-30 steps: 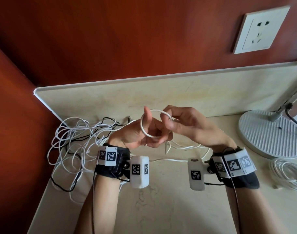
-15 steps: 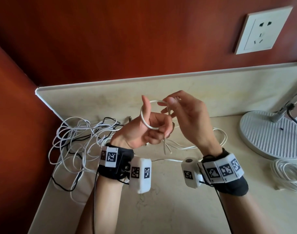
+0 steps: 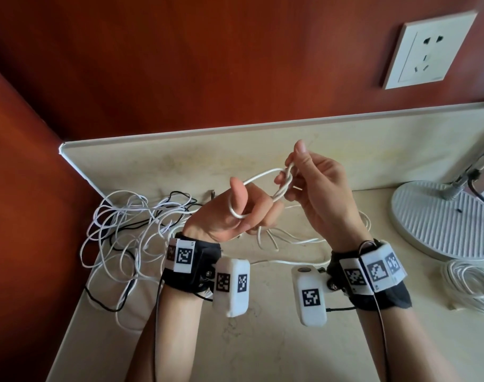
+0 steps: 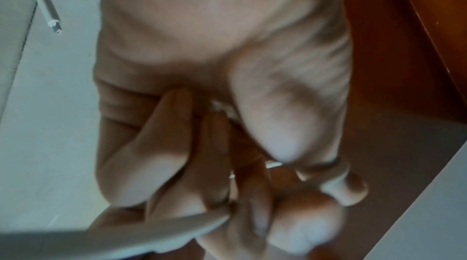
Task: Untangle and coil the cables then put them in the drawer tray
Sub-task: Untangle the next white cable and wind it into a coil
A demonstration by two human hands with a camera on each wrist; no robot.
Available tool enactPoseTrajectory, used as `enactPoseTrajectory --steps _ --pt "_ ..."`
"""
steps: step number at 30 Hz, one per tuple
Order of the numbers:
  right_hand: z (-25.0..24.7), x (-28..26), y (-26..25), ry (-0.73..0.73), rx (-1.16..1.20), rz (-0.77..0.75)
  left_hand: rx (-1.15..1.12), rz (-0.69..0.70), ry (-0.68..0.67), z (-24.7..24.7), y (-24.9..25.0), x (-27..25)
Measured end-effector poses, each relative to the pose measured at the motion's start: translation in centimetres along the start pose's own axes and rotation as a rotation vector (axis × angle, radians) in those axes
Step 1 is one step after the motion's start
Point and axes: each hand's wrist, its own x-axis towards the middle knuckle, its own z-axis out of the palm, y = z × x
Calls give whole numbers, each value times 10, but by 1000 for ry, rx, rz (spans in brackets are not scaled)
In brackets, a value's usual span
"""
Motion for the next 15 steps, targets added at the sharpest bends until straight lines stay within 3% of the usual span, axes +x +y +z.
enactPoseTrajectory --steps 5,11,15 --pt "-4 3 3 -55 103 134 59 41 197 1 8 -4" --pt "-11 5 9 -26 -13 128 374 84 362 7 16 -2" --pt "-14 6 14 -80 -25 137 452 103 439 9 16 0"
